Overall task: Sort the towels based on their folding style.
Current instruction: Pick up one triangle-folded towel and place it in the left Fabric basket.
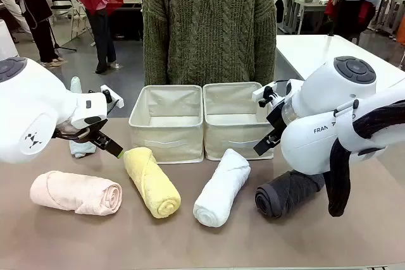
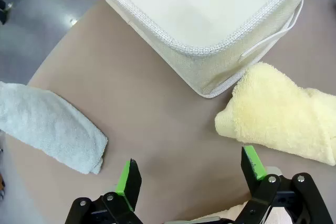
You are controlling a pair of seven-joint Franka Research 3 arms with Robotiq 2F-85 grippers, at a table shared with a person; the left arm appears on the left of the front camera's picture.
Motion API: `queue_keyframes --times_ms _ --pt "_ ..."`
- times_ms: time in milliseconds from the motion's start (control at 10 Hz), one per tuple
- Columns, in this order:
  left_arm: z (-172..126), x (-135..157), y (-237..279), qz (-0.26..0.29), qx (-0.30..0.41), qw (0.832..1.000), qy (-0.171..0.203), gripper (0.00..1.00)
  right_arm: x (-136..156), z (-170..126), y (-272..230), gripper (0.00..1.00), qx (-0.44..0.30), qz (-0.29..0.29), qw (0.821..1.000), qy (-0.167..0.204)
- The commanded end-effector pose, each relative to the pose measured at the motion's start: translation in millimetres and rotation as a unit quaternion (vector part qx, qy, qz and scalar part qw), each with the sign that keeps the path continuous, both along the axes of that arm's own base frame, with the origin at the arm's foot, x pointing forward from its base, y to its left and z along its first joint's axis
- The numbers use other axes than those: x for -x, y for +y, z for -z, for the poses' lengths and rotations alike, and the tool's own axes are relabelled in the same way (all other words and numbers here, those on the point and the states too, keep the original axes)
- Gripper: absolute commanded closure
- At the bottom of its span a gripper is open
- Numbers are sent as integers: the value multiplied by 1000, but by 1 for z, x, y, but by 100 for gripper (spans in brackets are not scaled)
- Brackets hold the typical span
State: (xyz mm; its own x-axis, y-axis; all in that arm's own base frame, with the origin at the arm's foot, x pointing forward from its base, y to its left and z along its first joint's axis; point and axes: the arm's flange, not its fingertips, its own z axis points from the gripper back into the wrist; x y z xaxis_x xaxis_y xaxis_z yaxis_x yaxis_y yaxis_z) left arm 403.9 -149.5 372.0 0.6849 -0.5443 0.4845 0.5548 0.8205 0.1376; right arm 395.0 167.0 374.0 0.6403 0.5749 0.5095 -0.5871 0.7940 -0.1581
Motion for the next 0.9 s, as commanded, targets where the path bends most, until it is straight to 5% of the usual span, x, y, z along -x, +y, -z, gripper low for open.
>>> queue_keyframes --times_ms 0,800 --pt "0 0 0 0 0 1000 0 0 0 0 0 0 0 0 1000 0" --pt "0 0 0 0 0 1000 0 0 0 0 0 0 0 0 1000 0"
